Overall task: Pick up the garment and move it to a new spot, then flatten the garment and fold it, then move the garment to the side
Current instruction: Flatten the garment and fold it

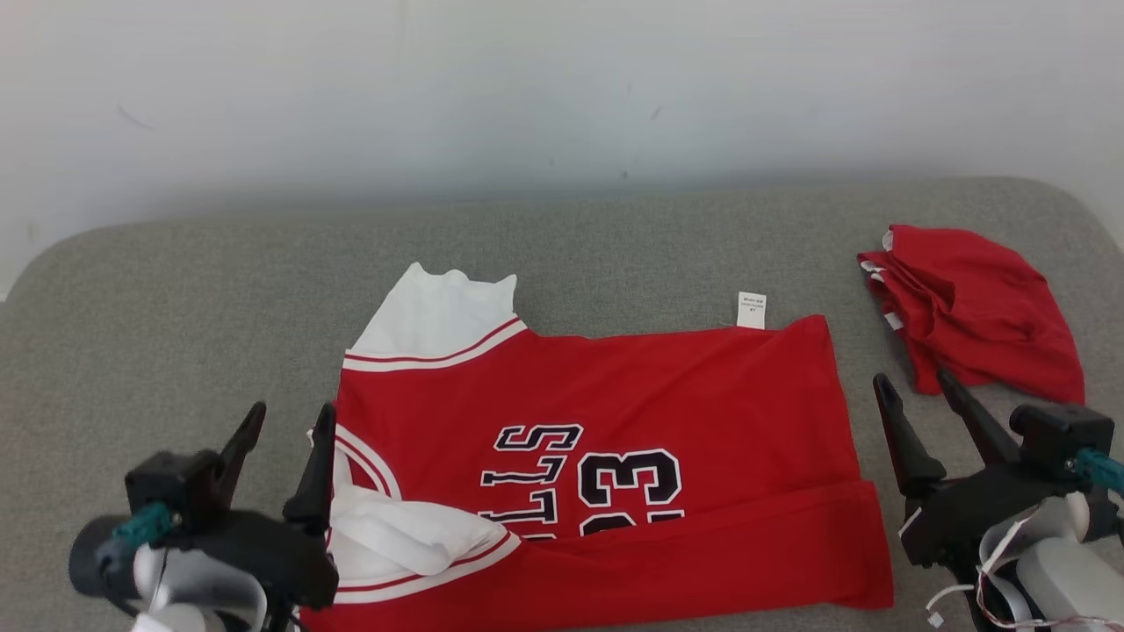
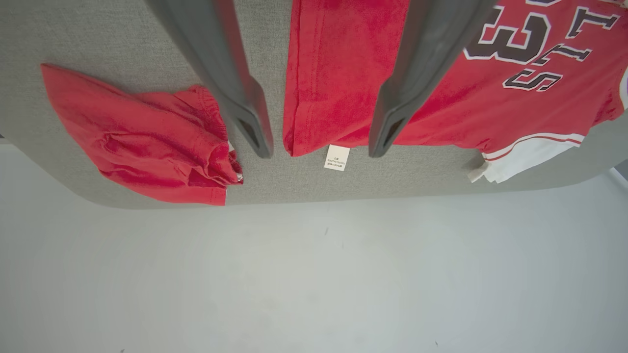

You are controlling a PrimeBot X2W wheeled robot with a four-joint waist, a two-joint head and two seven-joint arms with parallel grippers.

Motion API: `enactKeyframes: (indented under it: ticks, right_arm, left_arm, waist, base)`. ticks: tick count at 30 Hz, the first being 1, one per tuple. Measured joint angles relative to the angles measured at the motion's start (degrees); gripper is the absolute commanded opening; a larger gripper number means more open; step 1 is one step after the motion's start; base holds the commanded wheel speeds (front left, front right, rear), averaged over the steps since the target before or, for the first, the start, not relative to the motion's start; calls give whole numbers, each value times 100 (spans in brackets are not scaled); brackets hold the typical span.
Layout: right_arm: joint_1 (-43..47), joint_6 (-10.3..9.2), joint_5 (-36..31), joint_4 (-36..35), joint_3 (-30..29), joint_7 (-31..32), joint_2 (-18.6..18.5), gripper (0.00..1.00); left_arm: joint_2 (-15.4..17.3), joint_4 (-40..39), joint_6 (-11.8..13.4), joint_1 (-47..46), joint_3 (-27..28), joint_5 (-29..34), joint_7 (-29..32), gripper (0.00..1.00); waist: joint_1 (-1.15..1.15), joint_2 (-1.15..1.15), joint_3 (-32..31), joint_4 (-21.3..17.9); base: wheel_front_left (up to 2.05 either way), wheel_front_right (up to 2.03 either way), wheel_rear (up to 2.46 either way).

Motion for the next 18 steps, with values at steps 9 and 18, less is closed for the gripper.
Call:
enactKeyframes:
  ticks: [9,18]
  right_arm:
    - [-1238,0,-88,590,240,750,121,100]
    - [-1946,0,-97,1114,346,1160,275,100]
  left_arm:
    - [129,1027,-635,-1730,-81,-307,690,100]
    - [145,1845,-793,-3038,-71,-591,988,100]
  waist:
    - [1,0,569,-36]
    - [1,0,1136,-78]
  base:
    - [0,0,0]
    - [0,0,0]
